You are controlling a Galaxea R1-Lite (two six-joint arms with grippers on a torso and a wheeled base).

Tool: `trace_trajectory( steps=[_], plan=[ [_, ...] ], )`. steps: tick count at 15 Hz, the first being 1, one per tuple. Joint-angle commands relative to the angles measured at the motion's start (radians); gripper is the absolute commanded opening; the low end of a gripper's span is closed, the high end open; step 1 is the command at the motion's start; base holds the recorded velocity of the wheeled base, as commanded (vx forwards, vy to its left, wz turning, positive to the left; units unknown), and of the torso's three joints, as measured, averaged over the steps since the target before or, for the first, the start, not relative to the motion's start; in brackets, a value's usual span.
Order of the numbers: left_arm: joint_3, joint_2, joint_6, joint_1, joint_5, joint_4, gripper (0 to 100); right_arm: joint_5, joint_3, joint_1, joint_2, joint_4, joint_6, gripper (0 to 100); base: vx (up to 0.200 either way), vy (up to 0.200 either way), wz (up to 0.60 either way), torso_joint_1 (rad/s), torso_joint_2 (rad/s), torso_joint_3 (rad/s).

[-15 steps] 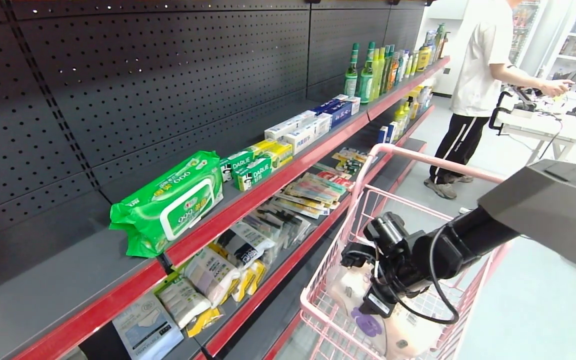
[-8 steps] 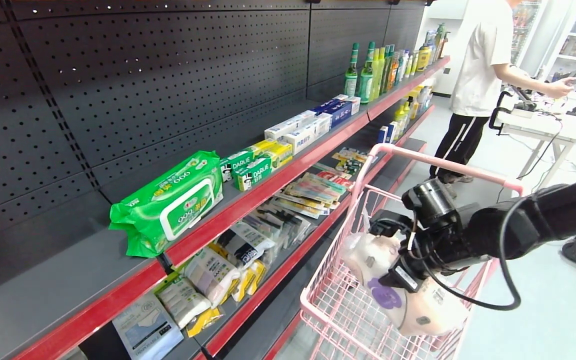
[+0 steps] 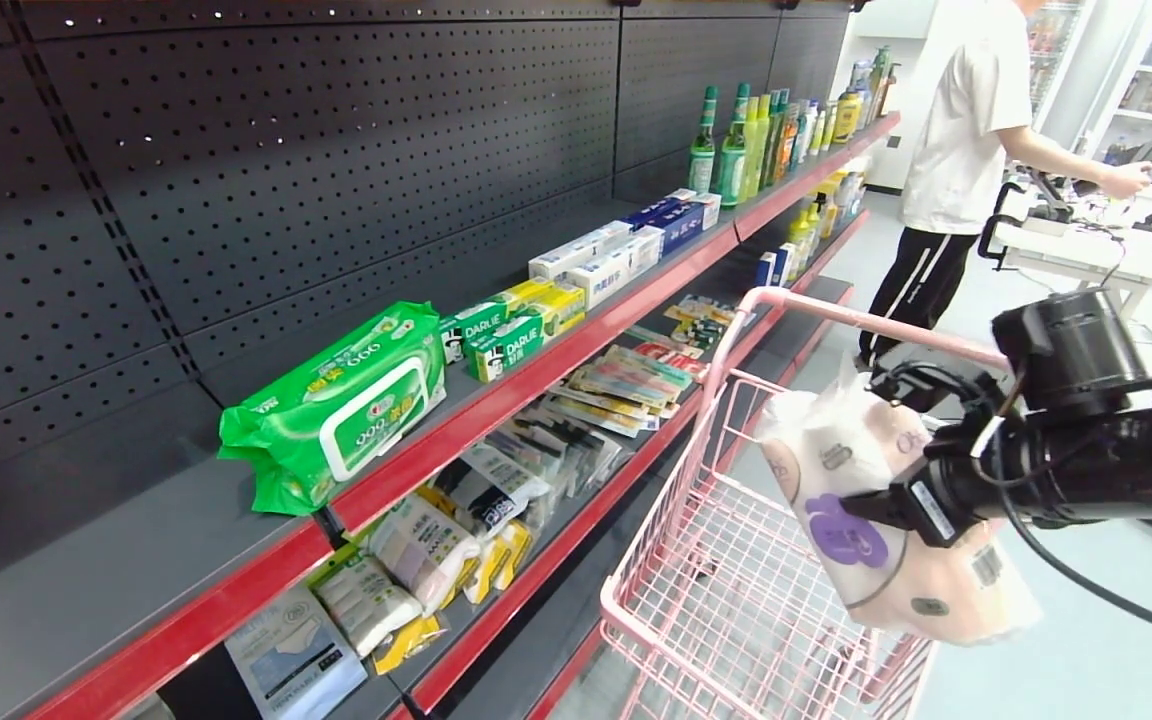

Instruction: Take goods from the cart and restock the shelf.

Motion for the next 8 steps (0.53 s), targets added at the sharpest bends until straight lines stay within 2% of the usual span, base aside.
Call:
trace_trajectory(
  steps=[1,2,8],
  plan=[
    [0.0,0.001,0.0,0.0,-0.001,0.0,100,-0.051,0.095,-0.006,-0.26,-0.002,0.051,0,0.0,0.0,0.0,0.0,0.0,0.0],
    [0.0,0.001,0.0,0.0,0.001,0.0,100,-0.068,0.114,-0.009,-0.323,-0.001,0.059,0,0.0,0.0,0.0,0.0,0.0,0.0],
    [0.0,0.001,0.0,0.0,-0.001,0.0,100,-0.073,0.27,-0.187,-0.721,-0.001,0.068,0,0.0,0.0,0.0,0.0,0.0,0.0]
  ],
)
